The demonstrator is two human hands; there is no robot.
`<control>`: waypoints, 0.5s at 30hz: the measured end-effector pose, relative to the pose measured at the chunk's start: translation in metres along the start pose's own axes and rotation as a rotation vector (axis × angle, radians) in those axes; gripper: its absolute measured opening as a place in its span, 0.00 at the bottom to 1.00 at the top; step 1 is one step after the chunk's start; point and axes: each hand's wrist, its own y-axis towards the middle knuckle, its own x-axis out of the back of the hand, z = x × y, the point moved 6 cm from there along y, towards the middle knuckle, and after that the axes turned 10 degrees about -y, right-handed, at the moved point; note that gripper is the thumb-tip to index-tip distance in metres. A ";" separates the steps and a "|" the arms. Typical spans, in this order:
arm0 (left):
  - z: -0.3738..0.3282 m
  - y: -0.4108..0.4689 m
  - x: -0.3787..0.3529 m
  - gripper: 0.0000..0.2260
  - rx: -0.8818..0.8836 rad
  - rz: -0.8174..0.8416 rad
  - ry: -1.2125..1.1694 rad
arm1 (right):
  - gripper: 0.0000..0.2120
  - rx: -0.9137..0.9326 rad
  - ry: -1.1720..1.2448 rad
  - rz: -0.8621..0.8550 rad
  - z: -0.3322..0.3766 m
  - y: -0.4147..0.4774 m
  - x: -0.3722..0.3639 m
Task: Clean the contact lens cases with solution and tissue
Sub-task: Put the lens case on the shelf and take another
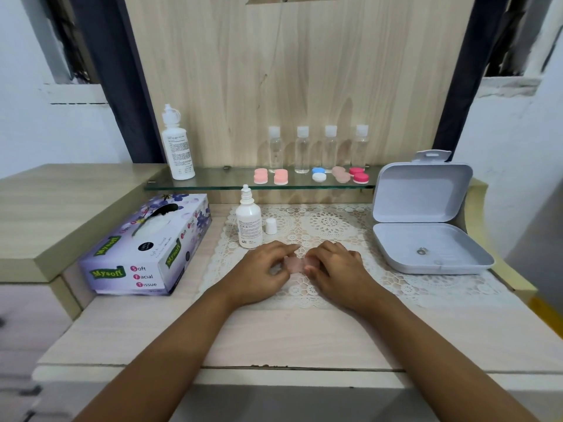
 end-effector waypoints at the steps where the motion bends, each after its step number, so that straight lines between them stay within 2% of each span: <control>1: 0.001 0.001 0.000 0.19 -0.002 -0.001 -0.010 | 0.16 0.001 0.002 -0.002 0.000 0.000 0.000; 4: 0.004 0.003 0.002 0.11 0.022 -0.025 -0.033 | 0.12 0.000 0.022 -0.006 0.000 0.000 0.001; 9: 0.004 0.001 0.001 0.18 0.041 0.006 -0.083 | 0.11 0.000 0.037 -0.002 0.000 0.001 0.001; 15: 0.004 0.003 0.004 0.14 0.032 -0.010 -0.058 | 0.10 -0.001 0.053 -0.006 0.000 0.000 0.001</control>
